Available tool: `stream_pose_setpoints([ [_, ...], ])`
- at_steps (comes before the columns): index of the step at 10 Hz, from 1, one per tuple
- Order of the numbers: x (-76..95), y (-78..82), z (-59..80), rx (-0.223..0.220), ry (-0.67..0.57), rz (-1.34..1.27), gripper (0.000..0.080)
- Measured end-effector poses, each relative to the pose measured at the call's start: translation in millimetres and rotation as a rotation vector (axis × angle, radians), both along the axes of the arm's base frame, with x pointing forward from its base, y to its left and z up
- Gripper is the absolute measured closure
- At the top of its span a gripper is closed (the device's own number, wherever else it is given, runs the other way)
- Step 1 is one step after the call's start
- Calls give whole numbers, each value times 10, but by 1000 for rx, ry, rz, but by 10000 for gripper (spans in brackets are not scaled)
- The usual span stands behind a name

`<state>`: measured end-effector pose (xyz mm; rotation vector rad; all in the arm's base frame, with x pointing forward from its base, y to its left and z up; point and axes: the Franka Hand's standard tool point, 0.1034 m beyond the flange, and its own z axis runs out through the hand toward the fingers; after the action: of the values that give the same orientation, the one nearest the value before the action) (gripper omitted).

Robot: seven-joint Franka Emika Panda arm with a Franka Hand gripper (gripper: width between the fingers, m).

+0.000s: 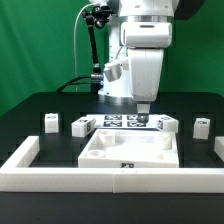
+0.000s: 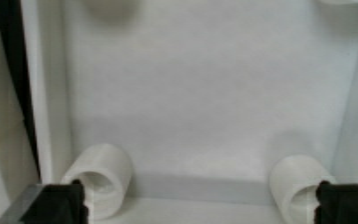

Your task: Assemble one leg

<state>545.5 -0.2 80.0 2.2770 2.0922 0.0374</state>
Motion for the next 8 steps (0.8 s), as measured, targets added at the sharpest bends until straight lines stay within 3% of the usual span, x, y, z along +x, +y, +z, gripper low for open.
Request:
stream_pose_setpoints([
  [6,-551,170,-324,25,10,-48,150],
  [8,-675,152,-405,27,29,-52,150],
])
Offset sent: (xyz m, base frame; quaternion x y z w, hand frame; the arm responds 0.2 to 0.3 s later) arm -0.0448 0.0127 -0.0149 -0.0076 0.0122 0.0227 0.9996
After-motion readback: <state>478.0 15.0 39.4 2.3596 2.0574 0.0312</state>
